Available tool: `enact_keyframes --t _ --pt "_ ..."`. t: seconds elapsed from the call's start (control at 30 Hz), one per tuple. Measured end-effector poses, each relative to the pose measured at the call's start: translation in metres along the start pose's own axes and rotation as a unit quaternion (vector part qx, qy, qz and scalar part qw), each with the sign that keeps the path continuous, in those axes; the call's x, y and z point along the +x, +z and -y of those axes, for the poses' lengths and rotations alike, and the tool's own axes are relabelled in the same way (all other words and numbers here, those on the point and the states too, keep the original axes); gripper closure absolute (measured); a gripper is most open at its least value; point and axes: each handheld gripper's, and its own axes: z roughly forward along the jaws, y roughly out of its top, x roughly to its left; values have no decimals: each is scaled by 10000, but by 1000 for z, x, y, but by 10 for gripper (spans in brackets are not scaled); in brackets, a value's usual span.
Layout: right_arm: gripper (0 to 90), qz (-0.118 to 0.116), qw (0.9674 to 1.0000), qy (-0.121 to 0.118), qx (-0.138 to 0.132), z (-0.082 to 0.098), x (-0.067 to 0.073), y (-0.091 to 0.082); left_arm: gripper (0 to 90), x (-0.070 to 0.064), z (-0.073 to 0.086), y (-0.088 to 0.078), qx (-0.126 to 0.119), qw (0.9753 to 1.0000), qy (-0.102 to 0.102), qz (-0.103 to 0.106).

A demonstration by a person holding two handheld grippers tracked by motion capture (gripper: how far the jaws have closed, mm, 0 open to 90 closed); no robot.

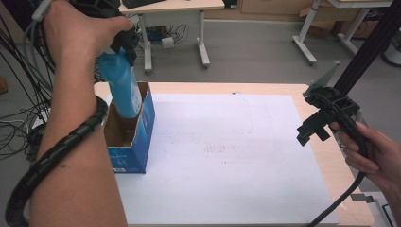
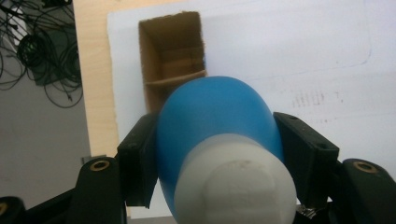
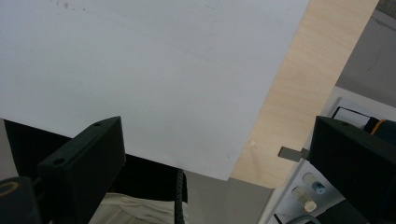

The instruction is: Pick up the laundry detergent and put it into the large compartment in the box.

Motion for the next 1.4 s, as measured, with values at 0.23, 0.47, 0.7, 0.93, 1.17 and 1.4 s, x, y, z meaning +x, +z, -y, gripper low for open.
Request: enact_keyframes --t 0.23,0.47,0.7,0.93,1.17,1.4 --pt "36 30 10000 30 19 -4 1 1 370 18 2 15 19 10000 -48 -53" --pt "36 63 9999 54 105 -11 4 7 371 32 8 36 56 9999 -42 -77" --pt "36 79 9998 58 157 -16 7 10 371 43 9 66 243 9997 -28 -10" --pt "36 104 9998 67 168 -20 12 11 371 47 12 90 319 9995 -1 17" --pt "37 121 9997 55 191 -24 17 13 371 49 12 107 389 9992 -8 57" --pt "36 125 9997 26 222 -26 18 16 371 49 12 126 450 9989 -1 102"
